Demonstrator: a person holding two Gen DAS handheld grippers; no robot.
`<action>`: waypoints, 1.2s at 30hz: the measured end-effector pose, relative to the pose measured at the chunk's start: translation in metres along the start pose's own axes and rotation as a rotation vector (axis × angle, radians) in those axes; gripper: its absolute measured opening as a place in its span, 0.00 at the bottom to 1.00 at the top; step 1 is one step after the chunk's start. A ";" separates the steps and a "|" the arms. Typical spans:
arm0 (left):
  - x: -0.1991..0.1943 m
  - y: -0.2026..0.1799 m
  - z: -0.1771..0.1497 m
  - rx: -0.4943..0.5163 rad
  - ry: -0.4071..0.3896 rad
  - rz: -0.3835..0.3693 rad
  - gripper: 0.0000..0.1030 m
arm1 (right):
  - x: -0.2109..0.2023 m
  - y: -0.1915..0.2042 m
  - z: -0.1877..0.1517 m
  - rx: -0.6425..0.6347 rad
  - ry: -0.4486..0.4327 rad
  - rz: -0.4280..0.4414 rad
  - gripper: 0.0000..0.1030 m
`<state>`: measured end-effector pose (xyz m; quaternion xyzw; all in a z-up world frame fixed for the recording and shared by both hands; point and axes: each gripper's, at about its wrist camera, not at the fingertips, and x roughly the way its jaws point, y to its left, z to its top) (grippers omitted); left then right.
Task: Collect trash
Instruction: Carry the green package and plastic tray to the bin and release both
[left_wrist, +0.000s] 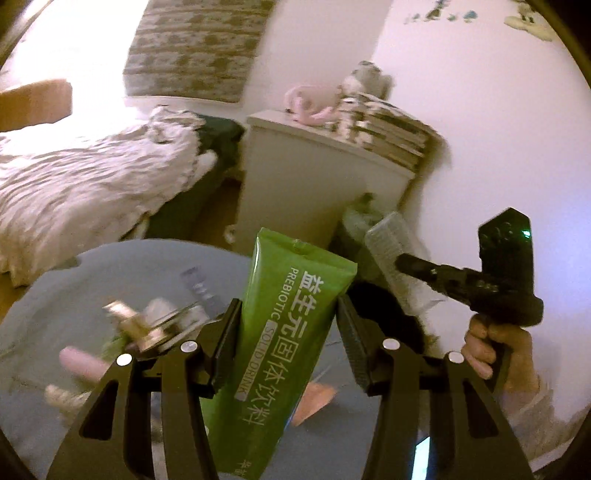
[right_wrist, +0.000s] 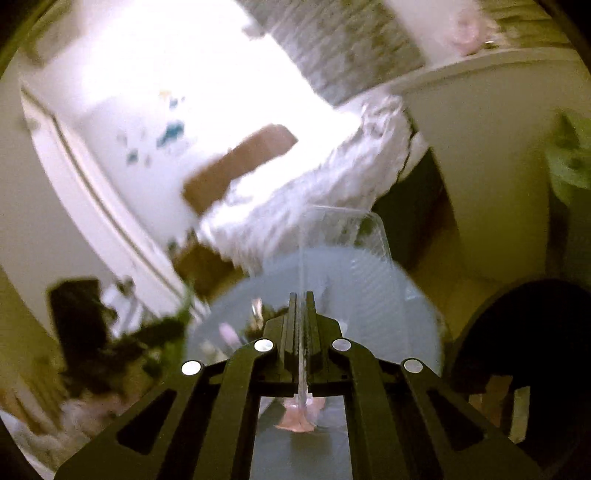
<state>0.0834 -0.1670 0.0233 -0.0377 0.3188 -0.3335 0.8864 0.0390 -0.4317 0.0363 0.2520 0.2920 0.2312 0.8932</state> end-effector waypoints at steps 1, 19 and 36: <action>0.007 -0.008 0.003 0.007 0.001 -0.014 0.49 | -0.018 -0.008 0.001 0.033 -0.040 0.008 0.03; 0.170 -0.124 0.008 0.064 0.148 -0.232 0.49 | -0.105 -0.124 -0.029 0.187 -0.188 -0.318 0.03; 0.222 -0.140 0.001 0.059 0.220 -0.238 0.62 | -0.056 -0.167 -0.050 0.238 -0.045 -0.387 0.26</action>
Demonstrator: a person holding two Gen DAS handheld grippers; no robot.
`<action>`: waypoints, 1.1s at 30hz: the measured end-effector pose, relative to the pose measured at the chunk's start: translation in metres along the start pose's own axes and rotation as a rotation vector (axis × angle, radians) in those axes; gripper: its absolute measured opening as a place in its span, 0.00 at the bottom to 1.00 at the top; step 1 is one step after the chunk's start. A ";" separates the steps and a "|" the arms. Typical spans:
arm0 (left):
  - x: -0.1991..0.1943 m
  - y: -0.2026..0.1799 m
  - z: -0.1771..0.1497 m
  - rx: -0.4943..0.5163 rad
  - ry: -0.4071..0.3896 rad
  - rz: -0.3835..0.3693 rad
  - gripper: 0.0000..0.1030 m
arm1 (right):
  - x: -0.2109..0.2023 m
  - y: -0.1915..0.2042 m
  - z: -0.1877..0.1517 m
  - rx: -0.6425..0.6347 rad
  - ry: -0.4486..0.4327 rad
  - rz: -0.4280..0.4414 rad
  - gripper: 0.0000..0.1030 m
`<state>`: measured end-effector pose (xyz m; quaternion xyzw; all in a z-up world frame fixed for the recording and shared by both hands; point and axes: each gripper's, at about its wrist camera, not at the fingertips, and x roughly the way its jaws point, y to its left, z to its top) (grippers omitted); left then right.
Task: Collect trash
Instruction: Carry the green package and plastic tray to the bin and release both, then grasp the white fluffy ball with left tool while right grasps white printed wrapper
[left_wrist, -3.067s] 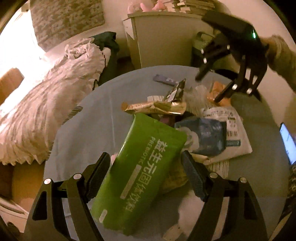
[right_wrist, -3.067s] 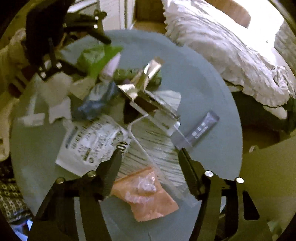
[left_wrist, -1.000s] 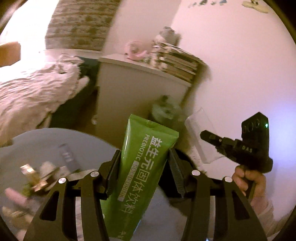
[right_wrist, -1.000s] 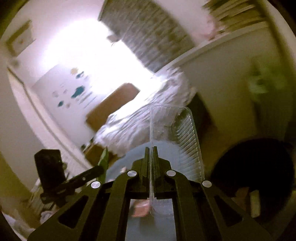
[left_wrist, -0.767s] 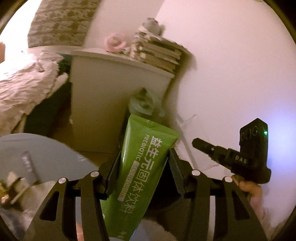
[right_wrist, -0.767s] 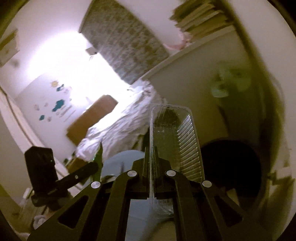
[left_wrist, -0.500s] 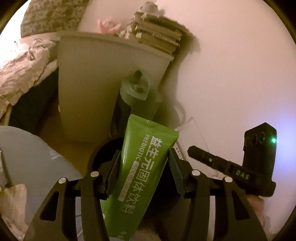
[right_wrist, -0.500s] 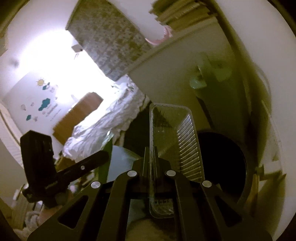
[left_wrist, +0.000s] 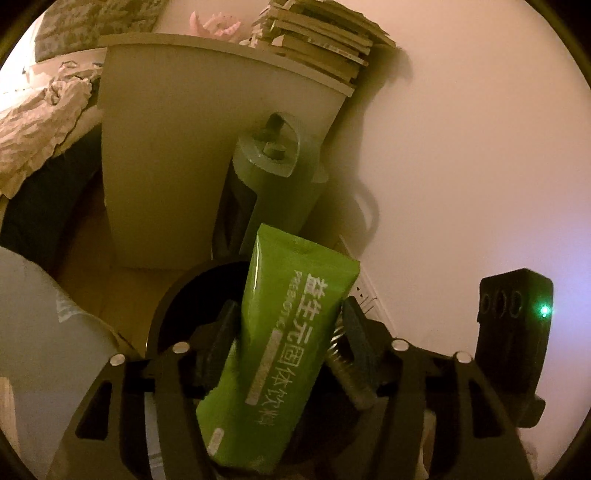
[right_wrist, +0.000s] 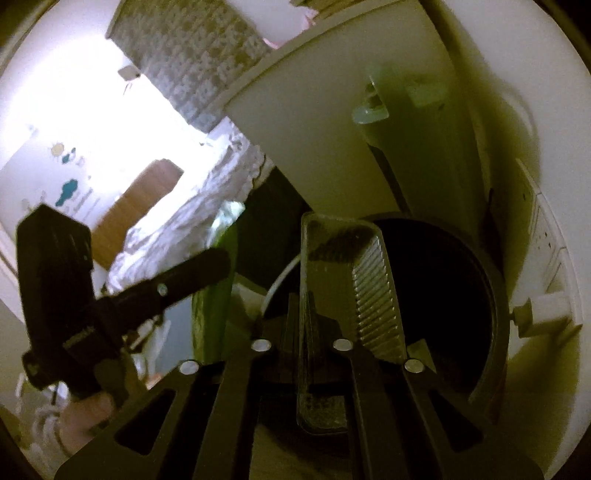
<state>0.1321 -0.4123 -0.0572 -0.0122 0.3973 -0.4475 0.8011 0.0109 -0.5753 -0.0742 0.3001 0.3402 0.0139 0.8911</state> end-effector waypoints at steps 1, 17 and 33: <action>-0.001 -0.001 0.000 0.004 -0.003 -0.004 0.66 | 0.000 0.000 -0.001 -0.004 0.003 -0.016 0.44; -0.093 0.025 -0.018 -0.074 -0.106 0.068 0.76 | -0.008 0.040 -0.009 -0.066 0.007 -0.021 0.60; -0.293 0.150 -0.177 -0.346 -0.167 0.542 0.76 | 0.054 0.251 -0.029 -0.523 0.296 0.232 0.60</action>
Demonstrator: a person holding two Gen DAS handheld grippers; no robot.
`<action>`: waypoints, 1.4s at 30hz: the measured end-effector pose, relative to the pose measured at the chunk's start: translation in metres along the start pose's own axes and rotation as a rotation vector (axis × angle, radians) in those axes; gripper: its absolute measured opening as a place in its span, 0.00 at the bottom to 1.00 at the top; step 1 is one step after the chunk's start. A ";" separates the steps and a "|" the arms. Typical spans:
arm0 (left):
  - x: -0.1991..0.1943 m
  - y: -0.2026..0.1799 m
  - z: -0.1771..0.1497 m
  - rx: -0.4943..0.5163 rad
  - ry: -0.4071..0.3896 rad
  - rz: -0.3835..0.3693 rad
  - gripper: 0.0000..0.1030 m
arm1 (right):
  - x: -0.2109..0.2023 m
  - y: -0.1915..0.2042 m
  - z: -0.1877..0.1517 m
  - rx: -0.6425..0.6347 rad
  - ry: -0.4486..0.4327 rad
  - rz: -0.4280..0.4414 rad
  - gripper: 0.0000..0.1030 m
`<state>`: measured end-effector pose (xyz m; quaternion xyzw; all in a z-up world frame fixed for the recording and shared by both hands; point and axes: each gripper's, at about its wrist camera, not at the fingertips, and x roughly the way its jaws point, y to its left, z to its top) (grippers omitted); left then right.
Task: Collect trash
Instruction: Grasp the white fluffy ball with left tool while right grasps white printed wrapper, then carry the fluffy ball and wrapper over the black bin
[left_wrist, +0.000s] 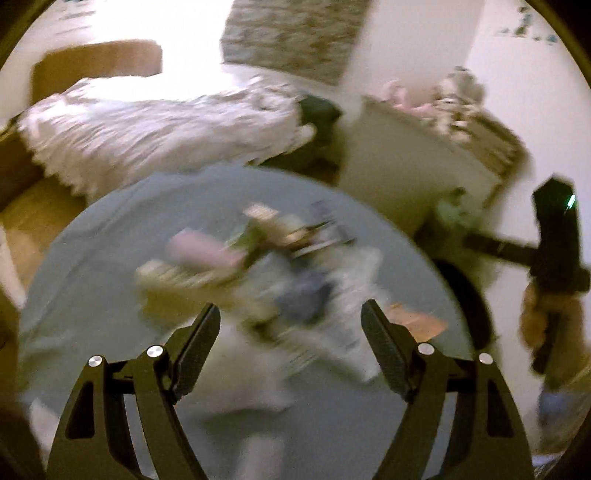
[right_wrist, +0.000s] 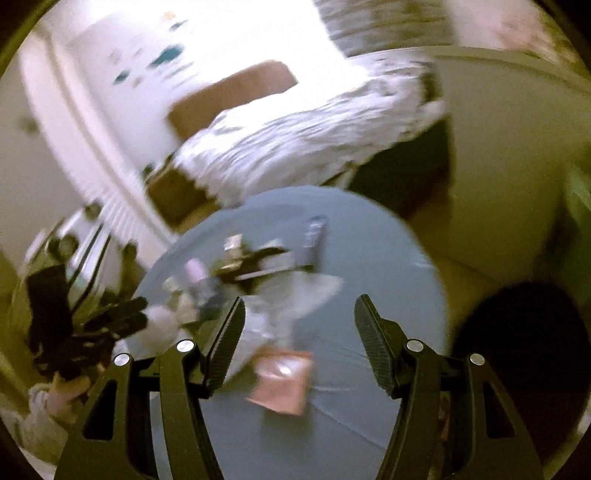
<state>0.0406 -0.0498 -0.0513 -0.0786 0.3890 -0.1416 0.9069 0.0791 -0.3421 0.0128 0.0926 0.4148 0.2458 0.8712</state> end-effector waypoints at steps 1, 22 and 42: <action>0.003 0.013 -0.006 -0.022 0.021 0.017 0.76 | 0.012 0.018 0.008 -0.040 0.032 0.034 0.60; 0.004 0.064 -0.050 -0.109 0.120 -0.049 0.41 | 0.234 0.223 0.025 -0.647 0.501 0.153 0.47; -0.036 -0.005 0.014 0.020 -0.097 -0.103 0.41 | 0.009 0.094 0.056 -0.072 -0.118 0.168 0.20</action>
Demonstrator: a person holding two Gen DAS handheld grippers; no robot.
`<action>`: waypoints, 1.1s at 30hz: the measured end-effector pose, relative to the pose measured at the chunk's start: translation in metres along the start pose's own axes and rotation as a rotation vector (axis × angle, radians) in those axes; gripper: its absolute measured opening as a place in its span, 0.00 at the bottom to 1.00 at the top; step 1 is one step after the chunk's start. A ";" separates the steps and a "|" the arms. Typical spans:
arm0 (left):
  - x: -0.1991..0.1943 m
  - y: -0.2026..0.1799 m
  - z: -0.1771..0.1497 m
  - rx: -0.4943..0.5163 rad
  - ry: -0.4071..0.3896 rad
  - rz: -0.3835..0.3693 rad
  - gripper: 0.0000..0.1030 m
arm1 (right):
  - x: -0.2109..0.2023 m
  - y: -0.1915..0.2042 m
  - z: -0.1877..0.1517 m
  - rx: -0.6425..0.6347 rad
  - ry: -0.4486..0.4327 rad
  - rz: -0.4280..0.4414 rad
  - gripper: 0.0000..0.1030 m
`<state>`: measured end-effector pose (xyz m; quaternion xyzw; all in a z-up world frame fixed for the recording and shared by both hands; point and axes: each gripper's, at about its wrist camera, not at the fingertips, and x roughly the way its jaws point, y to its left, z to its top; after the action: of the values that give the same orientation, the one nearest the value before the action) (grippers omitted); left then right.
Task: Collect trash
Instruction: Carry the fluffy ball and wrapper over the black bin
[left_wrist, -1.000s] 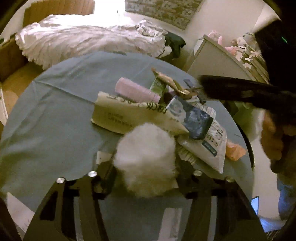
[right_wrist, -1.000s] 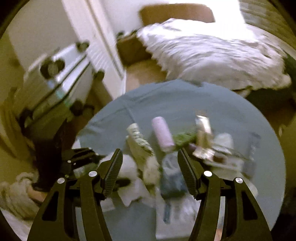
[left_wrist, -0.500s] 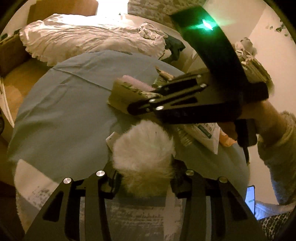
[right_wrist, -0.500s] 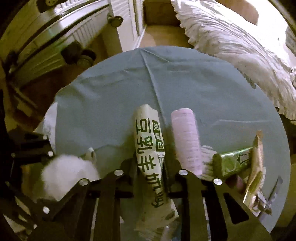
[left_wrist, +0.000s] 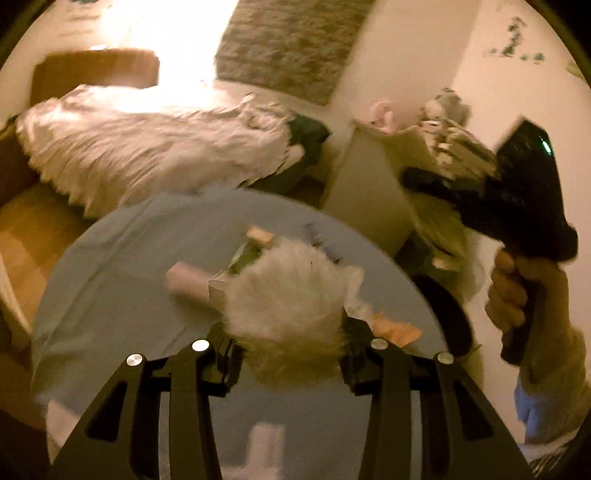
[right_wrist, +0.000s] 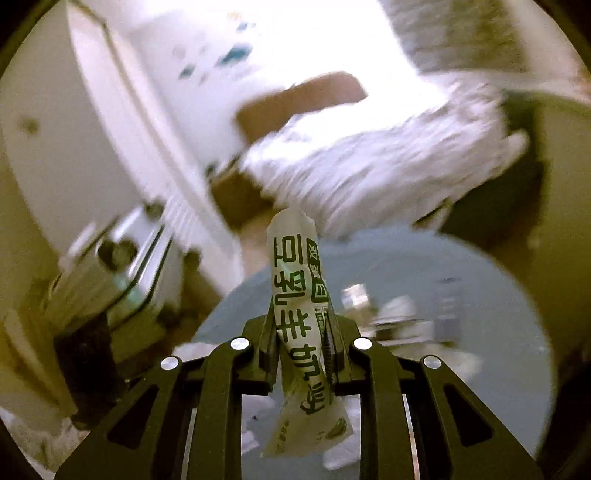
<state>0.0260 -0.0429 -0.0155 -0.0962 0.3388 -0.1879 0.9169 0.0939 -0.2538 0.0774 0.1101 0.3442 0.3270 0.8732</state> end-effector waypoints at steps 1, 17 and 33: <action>0.003 -0.012 0.008 0.020 -0.008 -0.024 0.41 | -0.023 -0.009 -0.002 0.019 -0.058 -0.039 0.20; 0.097 -0.187 0.047 0.198 0.029 -0.323 0.41 | -0.235 -0.135 -0.100 0.316 -0.430 -0.506 0.20; 0.163 -0.262 0.037 0.289 0.125 -0.426 0.41 | -0.236 -0.193 -0.138 0.387 -0.425 -0.587 0.20</action>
<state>0.0917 -0.3468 -0.0033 -0.0214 0.3365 -0.4289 0.8380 -0.0336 -0.5580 0.0199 0.2345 0.2279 -0.0368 0.9443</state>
